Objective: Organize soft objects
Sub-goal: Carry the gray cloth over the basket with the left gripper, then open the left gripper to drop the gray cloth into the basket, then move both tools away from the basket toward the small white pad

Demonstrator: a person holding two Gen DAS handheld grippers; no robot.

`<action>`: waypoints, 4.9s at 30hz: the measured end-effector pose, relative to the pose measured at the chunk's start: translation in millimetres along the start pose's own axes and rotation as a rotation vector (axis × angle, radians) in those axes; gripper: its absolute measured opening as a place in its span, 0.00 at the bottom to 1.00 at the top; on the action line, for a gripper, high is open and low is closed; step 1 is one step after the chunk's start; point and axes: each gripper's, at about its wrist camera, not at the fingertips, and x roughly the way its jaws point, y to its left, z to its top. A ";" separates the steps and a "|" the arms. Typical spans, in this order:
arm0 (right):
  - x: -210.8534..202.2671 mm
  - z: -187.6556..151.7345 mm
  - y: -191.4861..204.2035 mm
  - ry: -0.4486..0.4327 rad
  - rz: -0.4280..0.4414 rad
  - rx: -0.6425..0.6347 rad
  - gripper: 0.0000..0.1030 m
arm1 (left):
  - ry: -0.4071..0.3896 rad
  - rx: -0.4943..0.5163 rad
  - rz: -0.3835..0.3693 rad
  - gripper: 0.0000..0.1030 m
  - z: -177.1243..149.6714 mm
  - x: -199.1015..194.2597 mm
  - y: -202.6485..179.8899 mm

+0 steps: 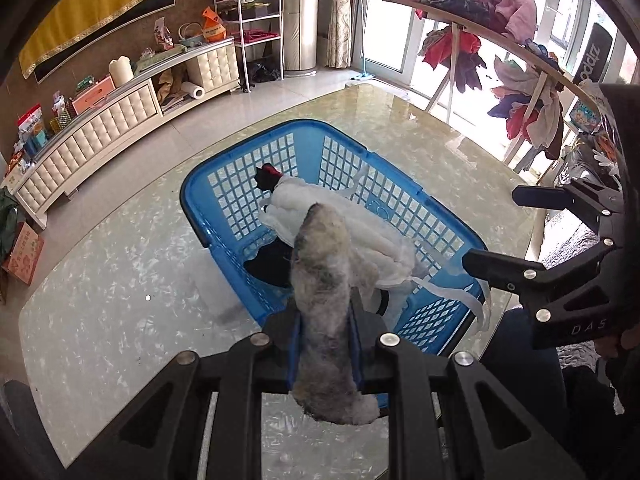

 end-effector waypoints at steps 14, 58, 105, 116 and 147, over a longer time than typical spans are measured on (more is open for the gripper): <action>14.5 -0.3 -12.3 0.020 -0.015 0.057 0.97 | 0.093 0.030 -0.026 0.17 5.7 45.5 -10.3; -10.4 -2.3 11.5 -0.039 0.041 0.022 0.97 | -0.090 -0.081 0.163 0.99 2.4 2.1 17.0; 63.8 50.3 222.0 -0.039 0.181 -0.285 0.97 | -0.127 -0.368 0.277 1.00 -132.1 -70.7 211.6; 98.6 52.8 242.6 0.032 0.222 -0.297 0.97 | -0.059 -0.413 0.281 1.00 -149.9 -41.8 244.7; 160.2 70.4 206.2 0.107 0.124 -0.191 0.91 | 0.043 -0.373 0.239 1.00 -115.1 39.7 261.9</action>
